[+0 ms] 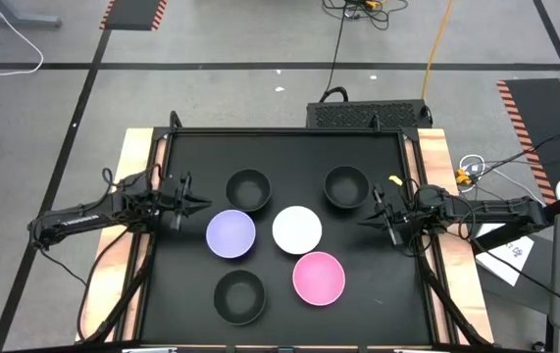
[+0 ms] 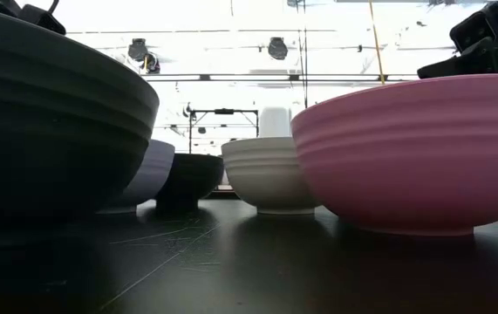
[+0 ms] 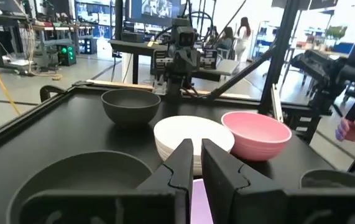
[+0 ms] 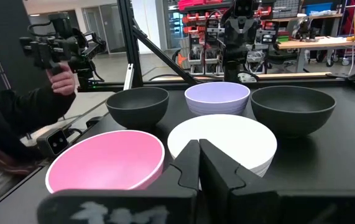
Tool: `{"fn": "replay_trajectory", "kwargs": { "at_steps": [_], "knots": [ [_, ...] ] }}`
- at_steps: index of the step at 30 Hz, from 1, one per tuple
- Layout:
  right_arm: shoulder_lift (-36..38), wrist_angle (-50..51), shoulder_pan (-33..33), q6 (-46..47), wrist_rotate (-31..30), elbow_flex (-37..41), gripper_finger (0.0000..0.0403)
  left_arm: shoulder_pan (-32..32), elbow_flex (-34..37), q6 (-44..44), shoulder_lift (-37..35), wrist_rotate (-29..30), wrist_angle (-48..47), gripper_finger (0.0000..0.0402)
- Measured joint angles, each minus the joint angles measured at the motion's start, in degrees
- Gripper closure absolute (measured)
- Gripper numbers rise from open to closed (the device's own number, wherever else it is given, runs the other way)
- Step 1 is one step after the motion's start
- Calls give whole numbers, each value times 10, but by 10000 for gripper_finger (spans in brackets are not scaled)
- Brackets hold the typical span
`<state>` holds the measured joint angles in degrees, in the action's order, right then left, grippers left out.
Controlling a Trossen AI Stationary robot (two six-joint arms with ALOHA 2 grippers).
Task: Nest bowls inside each other
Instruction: Stack the top right black bowl into the white bowl
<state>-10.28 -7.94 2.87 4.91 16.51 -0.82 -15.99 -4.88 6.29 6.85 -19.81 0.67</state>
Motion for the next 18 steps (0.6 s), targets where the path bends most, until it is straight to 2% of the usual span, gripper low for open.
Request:
{"fn": "replay_trajectory", "kwargs": {
  "at_steps": [4, 14, 18],
  "knots": [
    [0, 0, 0, 0, 0, 0, 403, 0, 0, 5, 0, 0, 7, 366],
    [0, -9, 0, -1, 0, 0, 403, 0, 0, 3, 0, 15, 154, 366],
    [0, -19, 0, -21, 0, 0, 403, 0, 0, 3, 0, -18, 214, 366]
  ]
}}
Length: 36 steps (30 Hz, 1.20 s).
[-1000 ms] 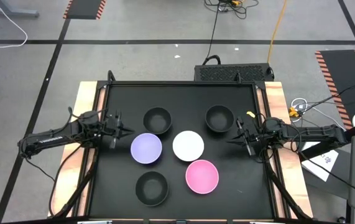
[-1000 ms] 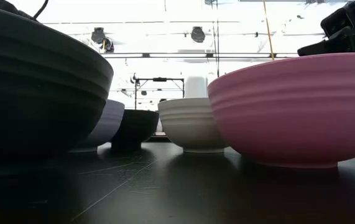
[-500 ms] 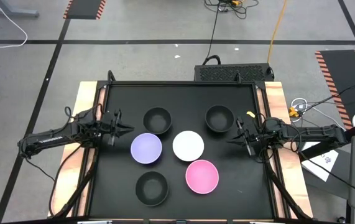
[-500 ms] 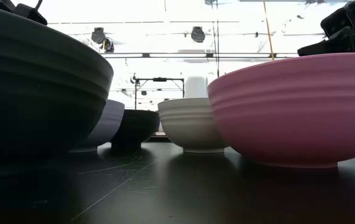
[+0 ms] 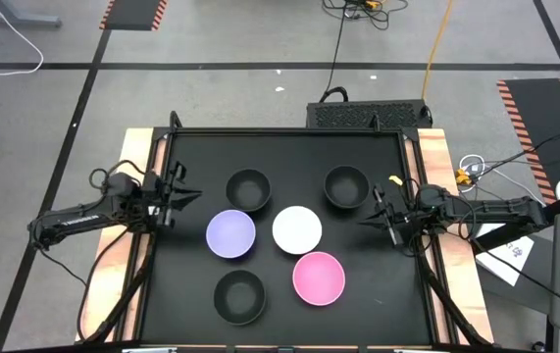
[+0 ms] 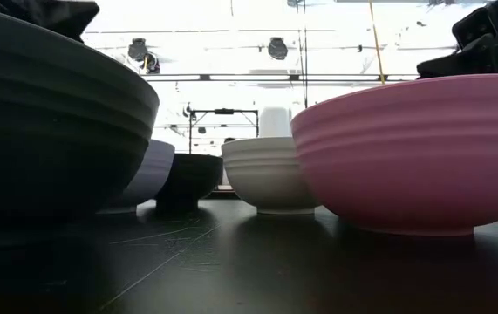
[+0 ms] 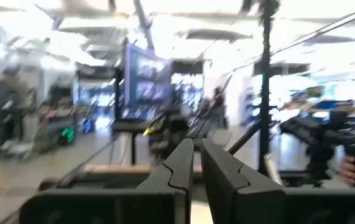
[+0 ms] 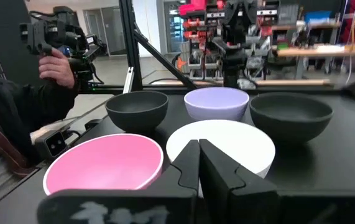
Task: Nest bowls inside each other
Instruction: Stack the top right black bowl into the white bowl
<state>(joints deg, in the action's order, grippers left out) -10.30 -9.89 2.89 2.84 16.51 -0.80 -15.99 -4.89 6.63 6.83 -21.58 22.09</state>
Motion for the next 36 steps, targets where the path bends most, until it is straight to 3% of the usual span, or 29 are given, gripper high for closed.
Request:
{"fn": "replay_trajectory", "kwargs": {
  "at_steps": [6, 15, 19, 24, 26, 29, 36],
  "knots": [
    [0, -83, 0, -4, 0, 0, 403, 0, 0, -18, 0, -42, 40, 366],
    [0, -170, 0, 43, 1, 0, 403, 0, 0, -46, 0, -36, 35, 366],
    [0, -180, 0, 49, 0, 0, 403, 0, 0, -14, 0, -40, 32, 366],
    [0, -205, 0, 42, 1, -3, 403, 0, -10, -61, 0, -36, 7, 365],
    [0, -185, 4, 33, 1, -21, 402, -1, -30, -76, 1, -12, -27, 359],
    [-6, -78, 17, 20, -18, -64, 385, -1, -65, -95, 10, 29, -89, 334],
    [-55, 175, 57, -15, -190, -220, 279, -1, -165, -120, 69, 89, -190, 226]
  ]
}}
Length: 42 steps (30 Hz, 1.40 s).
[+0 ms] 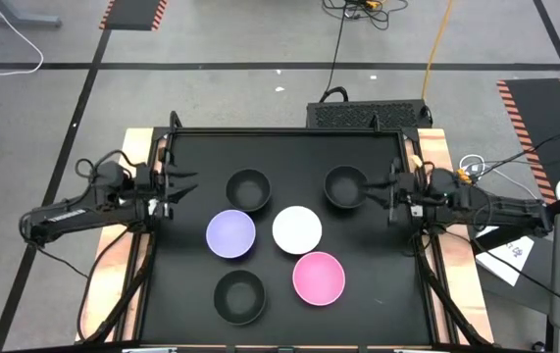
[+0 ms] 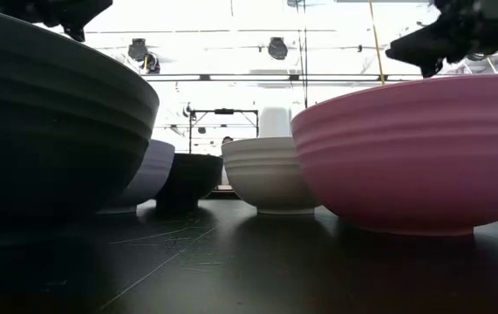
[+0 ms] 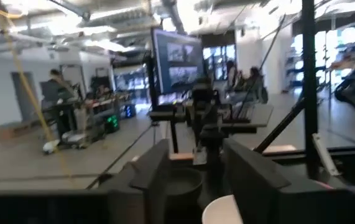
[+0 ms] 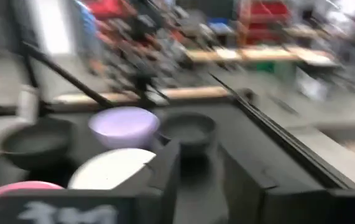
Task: Nest bowls inside each other
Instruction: Stack the top right black bowl into the white bowl
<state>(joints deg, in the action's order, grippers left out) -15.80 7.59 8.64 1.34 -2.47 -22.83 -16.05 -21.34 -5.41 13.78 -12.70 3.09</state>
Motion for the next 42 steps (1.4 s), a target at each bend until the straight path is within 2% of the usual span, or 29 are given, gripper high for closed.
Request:
{"fn": "replay_trajectory", "kwargs": {
  "at_steps": [6, 9, 12, 18, 24, 28, 33, 38, 42],
  "knots": [
    [-83, 167, 38, 42, -71, -114, 176, 0, -36, -12, 58, 38, -23, 130],
    [-125, 212, 55, 46, -73, -153, 157, 0, -39, -44, 73, 66, 2, 100],
    [-168, 240, 70, 41, -64, -173, 155, 0, -40, -62, 77, 74, 22, 83],
    [-221, 261, 105, 25, -56, -191, 158, 0, -40, -42, 77, 74, 28, 82],
    [-256, 271, 160, 9, 55, -191, 160, 0, -40, -46, 77, 63, 26, 88],
    [-282, 285, 201, 3, 100, -190, 160, 0, -49, -55, 79, 63, 12, 85],
    [-293, 286, 234, -11, 104, -190, 160, 0, -64, -60, 84, 67, -8, 89],
    [-284, 267, 239, -80, 106, -190, 160, 0, -65, -62, 84, 71, -16, 87],
    [-295, 288, 239, -88, 136, -191, 161, 0, -65, -65, 84, 72, -31, 89]
  ]
}}
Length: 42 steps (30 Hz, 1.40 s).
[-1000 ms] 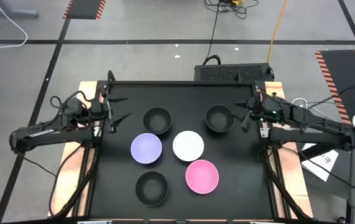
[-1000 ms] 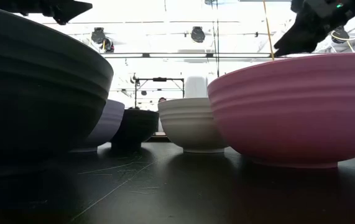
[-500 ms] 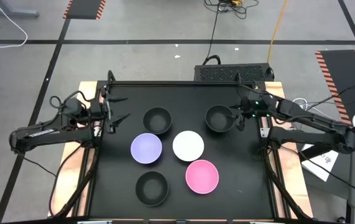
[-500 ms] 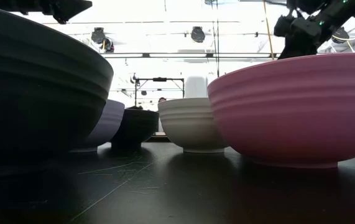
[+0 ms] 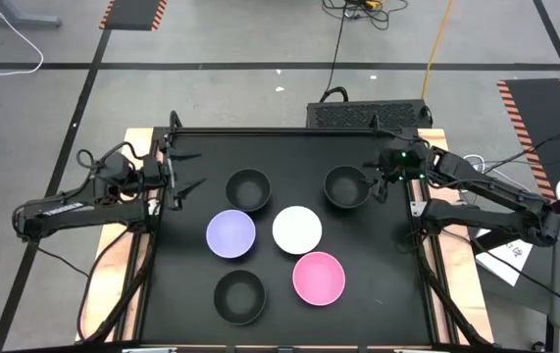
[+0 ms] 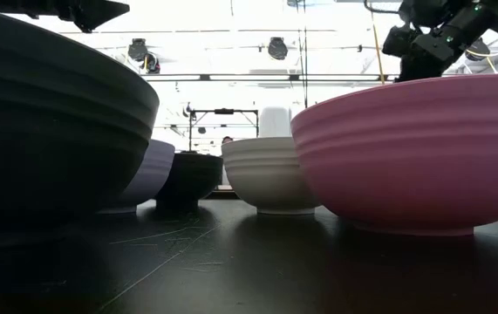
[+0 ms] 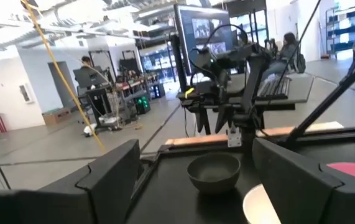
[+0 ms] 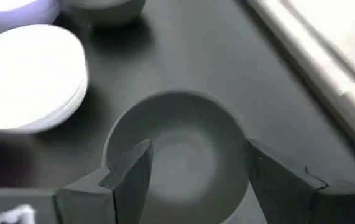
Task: Nest bowls inside each other
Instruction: Stack the top right black bowl into the white bowl
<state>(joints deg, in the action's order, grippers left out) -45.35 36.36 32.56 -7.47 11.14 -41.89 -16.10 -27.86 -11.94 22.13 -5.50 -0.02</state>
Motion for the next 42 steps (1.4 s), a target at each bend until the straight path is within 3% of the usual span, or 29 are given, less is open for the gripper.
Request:
{"fn": "replay_trajectory", "kwargs": {
  "at_steps": [14, 19, 24, 34, 42],
  "knots": [
    [-81, 30, 1, 7, 13, 0, 161, 0, 0, -1, 0, -3, -3, 85],
    [-81, 38, 1, 9, 98, 0, 161, 0, 0, 0, 0, -3, -3, 86],
    [-102, 56, -1, 25, 117, 0, 161, 0, 0, 0, 0, -5, -5, 83],
    [-186, 108, -34, 22, 112, -86, 160, 0, 0, 0, 0, -5, -15, 83],
    [-268, 174, -69, 5, 1, -156, 161, 0, 0, 1, 0, -6, -18, 84]
  ]
}}
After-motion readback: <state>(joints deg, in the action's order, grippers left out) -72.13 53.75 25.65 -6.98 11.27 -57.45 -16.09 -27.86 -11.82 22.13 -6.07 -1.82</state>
